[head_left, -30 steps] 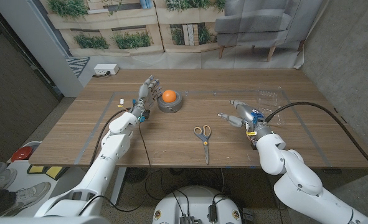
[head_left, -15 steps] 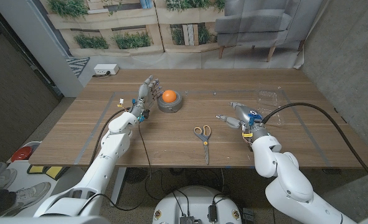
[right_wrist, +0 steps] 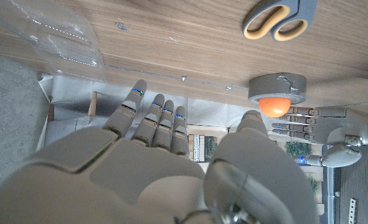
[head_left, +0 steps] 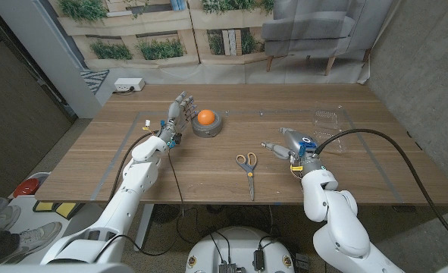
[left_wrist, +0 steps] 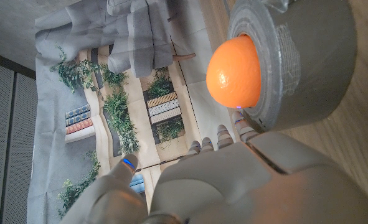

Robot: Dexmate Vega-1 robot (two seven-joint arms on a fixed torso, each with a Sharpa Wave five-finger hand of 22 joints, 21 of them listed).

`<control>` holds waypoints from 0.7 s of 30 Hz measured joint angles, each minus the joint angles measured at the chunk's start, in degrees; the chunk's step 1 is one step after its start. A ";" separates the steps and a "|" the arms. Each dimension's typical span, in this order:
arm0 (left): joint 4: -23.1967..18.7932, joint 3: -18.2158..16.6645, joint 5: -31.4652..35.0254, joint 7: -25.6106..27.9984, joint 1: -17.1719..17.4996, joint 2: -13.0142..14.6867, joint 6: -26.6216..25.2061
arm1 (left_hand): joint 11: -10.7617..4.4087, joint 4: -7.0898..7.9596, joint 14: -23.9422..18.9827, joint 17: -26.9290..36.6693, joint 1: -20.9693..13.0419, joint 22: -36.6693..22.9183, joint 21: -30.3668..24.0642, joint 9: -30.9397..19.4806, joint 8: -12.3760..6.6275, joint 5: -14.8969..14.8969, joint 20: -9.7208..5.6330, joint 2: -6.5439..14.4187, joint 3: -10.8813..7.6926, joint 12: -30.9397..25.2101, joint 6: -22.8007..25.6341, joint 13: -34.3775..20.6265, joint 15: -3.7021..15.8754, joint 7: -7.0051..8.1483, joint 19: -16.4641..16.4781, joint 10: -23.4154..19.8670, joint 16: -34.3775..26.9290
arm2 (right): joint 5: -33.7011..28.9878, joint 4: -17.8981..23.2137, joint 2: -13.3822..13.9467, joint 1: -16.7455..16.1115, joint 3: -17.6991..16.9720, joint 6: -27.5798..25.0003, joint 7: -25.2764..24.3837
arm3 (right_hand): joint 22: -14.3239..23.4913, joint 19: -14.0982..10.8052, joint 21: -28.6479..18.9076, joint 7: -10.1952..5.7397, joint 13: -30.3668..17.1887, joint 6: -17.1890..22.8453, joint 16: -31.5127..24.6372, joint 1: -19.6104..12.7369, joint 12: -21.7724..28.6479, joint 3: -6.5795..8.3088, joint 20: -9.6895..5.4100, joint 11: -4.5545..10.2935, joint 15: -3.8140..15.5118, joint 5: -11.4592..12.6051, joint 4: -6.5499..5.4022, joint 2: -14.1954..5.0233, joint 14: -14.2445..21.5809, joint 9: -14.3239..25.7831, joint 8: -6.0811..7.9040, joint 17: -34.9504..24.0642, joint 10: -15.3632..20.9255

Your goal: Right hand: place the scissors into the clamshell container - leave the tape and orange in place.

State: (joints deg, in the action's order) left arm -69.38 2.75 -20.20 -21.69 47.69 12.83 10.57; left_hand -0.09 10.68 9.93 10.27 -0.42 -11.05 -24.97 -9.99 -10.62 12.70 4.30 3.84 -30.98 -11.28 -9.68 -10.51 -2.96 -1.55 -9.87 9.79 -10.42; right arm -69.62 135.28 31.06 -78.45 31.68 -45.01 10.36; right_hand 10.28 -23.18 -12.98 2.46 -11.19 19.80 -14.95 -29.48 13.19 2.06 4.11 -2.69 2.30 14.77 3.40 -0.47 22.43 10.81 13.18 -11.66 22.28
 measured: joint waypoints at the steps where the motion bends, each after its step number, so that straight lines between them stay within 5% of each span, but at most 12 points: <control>1: 0.01 0.00 -0.01 -0.02 0.00 0.00 0.00 | 0.00 0.00 0.00 0.00 0.00 0.00 0.00 0.00 0.00 0.00 0.00 0.00 0.00 0.00 0.00 0.00 0.00 0.00 0.00 0.00 0.00 | -1.34 -0.21 -0.93 -0.33 0.01 0.30 0.44 | 0.00 -0.45 -0.05 -0.21 -0.12 0.22 -0.15 0.00 0.23 -0.09 -0.01 0.27 0.18 0.08 0.09 0.40 0.27 0.02 0.00 -0.16 0.26; 11: 0.01 0.01 -0.04 -0.07 0.00 0.00 0.00 | 0.00 0.00 0.00 0.00 0.00 0.00 0.00 0.00 0.00 0.00 0.00 0.00 0.00 0.00 -0.01 0.00 0.00 -0.01 0.00 0.00 0.00 | -10.88 -1.90 -7.48 -2.73 -0.78 3.73 3.32 | 0.27 -1.72 -0.06 -0.74 -0.43 2.55 -1.02 -1.72 0.89 -1.10 -0.94 0.97 0.35 1.19 0.98 2.67 2.98 0.27 0.46 -0.83 2.82; 21: -0.47 0.01 -0.10 -0.07 0.37 0.02 -0.07 | 0.00 0.00 0.00 0.00 0.00 0.00 0.42 0.00 0.00 0.00 0.00 0.00 0.00 0.00 -0.31 0.00 0.00 -0.31 0.00 0.00 0.00 | -17.39 -3.11 -12.74 -4.92 -2.04 7.53 4.38 | 0.50 -3.50 -0.77 -1.27 -1.34 5.59 -3.21 -2.84 2.38 -1.58 -1.23 1.04 0.48 2.52 1.61 2.58 6.52 0.54 1.24 -2.65 5.87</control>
State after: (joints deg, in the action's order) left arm -69.85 2.76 -20.30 -21.76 48.07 12.85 10.50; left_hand -0.09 10.68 9.93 10.27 -0.42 -11.05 -24.56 -9.99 -10.62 12.70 4.30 3.84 -30.98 -11.28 -9.99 -10.51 -2.96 -1.86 -9.87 9.79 -10.42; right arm -87.01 132.16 18.31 -83.38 29.64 -37.47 14.74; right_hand 10.78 -26.67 -13.75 1.19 -12.52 25.39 -18.17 -32.33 15.57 0.47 2.88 -1.66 2.79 17.29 5.01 2.11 28.94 11.35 14.43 -14.30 28.15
